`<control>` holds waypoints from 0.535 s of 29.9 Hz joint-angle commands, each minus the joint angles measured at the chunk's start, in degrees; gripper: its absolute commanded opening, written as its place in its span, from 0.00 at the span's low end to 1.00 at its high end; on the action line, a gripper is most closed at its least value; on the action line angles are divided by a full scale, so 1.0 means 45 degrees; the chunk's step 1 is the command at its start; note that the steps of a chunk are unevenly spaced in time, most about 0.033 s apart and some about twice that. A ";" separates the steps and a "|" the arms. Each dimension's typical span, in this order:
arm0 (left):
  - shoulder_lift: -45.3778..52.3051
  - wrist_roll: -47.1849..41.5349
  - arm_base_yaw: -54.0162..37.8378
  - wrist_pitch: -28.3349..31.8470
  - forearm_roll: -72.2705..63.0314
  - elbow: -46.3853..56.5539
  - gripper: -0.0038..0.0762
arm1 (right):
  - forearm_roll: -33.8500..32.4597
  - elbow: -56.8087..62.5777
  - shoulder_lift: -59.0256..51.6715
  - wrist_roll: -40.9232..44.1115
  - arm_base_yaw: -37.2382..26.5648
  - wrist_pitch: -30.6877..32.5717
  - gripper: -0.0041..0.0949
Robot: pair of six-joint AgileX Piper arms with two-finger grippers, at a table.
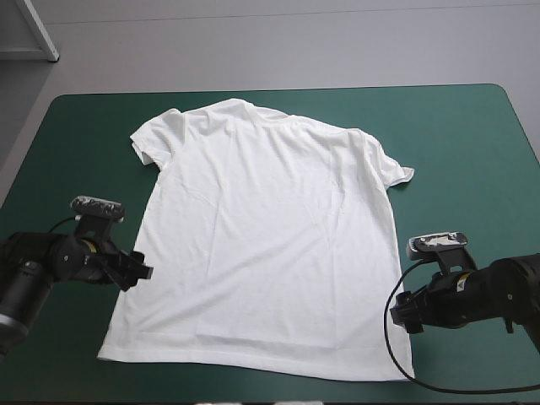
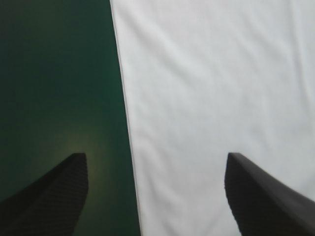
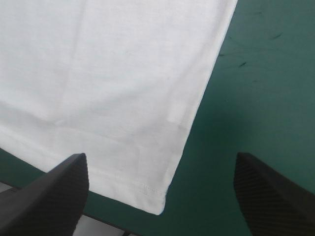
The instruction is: Fold the cloth
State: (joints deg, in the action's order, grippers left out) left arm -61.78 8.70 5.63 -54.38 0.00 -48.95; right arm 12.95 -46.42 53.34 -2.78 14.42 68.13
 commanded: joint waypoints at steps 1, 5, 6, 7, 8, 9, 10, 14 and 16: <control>-0.1134 -0.0146 0.0020 0.1981 0.0000 -0.1250 0.75 | 0.0119 -0.0571 -0.0139 0.0239 -0.0080 -0.0119 0.82; -0.3164 -0.0681 0.0020 0.2965 0.0000 -0.2951 0.74 | 0.0487 -0.0601 -0.0240 0.0291 -0.0080 -0.0119 0.81; -0.3714 -0.0713 0.0020 0.3242 0.0000 -0.3379 0.74 | 0.0499 -0.0601 -0.0315 0.0399 -0.0080 -0.0119 0.81; -0.4249 -0.0713 0.0020 0.3553 0.0000 -0.3800 0.73 | 0.0499 -0.0601 -0.0468 0.0547 -0.0080 -0.0119 0.81; -0.4799 -0.0713 0.0020 0.3749 -0.0088 -0.4144 0.73 | 0.0499 -0.0601 -0.0619 0.0618 -0.0080 -0.0119 0.81; -0.5352 -0.0713 0.0020 0.3941 -0.0088 -0.4623 0.72 | 0.0499 -0.0601 -0.0774 0.0618 -0.0080 -0.0119 0.81; -0.5940 -0.0741 0.0020 0.3943 -0.0088 -0.5139 0.72 | 0.0468 -0.0601 -0.0947 0.0774 -0.0080 -0.0119 0.81; -0.7911 -0.0914 0.0020 0.3491 -0.0088 -0.7078 0.72 | 0.0381 -0.0601 -0.1718 0.1191 -0.0080 -0.0119 0.81; -0.8624 -0.1047 0.0020 0.3467 -0.0088 -0.7777 0.72 | 0.0403 -0.0601 -0.1960 0.1303 -0.0080 -0.0119 0.81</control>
State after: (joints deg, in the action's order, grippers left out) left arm -99.01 5.30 5.63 -40.28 0.00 -78.08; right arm 14.23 -47.29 46.27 2.35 14.42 68.72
